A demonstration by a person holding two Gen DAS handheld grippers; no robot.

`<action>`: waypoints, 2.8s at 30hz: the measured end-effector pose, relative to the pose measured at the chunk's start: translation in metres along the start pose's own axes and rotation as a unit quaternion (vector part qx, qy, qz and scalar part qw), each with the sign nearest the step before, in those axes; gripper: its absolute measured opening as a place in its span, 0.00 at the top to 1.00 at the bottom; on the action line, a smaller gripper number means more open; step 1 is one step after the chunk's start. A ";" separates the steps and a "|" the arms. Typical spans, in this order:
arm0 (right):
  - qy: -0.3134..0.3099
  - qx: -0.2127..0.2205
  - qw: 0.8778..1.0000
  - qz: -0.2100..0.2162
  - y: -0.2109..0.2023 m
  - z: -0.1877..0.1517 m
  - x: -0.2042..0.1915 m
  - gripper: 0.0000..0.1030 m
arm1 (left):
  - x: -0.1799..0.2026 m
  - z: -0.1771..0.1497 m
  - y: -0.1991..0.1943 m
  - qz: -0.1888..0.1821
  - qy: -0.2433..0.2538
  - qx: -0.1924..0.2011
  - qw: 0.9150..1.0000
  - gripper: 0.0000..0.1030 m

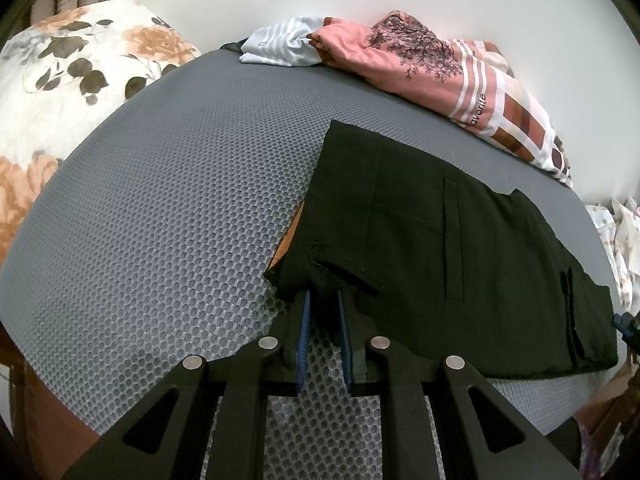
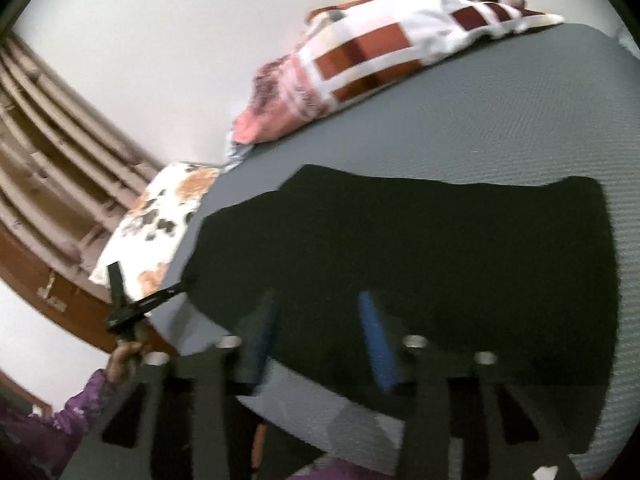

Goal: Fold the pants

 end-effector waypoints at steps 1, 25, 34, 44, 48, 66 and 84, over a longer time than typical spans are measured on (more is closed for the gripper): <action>-0.003 -0.002 1.000 -0.002 0.001 -0.001 0.001 0.74 | 0.000 0.000 0.000 0.000 0.000 0.000 1.000 0.85; -0.271 -0.078 0.948 -0.147 0.077 -0.059 -0.075 0.74 | 0.017 0.006 -0.045 -0.011 -0.041 0.040 0.998 0.49; -0.276 -0.079 0.946 -0.149 0.079 -0.060 -0.076 0.76 | 0.031 0.001 -0.036 -0.026 -0.024 0.024 0.999 0.48; -0.251 -0.067 0.958 -0.121 0.069 -0.055 -0.081 0.95 | 0.025 -0.003 -0.031 -0.029 -0.035 0.017 0.999 0.48; -0.254 -0.071 0.958 -0.112 0.069 -0.057 -0.085 0.95 | 0.023 -0.004 -0.027 -0.030 -0.040 0.010 0.999 0.48; -0.189 -0.045 0.979 -0.060 0.038 -0.031 -0.056 0.81 | -0.002 0.027 -0.020 -0.048 -0.009 0.012 0.999 0.42; -0.133 -0.063 0.987 -0.070 0.048 -0.030 -0.016 0.80 | 0.008 0.061 0.067 -0.103 0.112 -0.079 0.985 0.51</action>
Point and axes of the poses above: each gripper's, at about its wrist camera, not at the fingertips, and y roughly the way its jaws point, x to its right, z to its top, the point moved 1 cm from there along y, roughly the way its jaws point, and after that the axes turned 6 degrees about y, right-handed, at the moved point
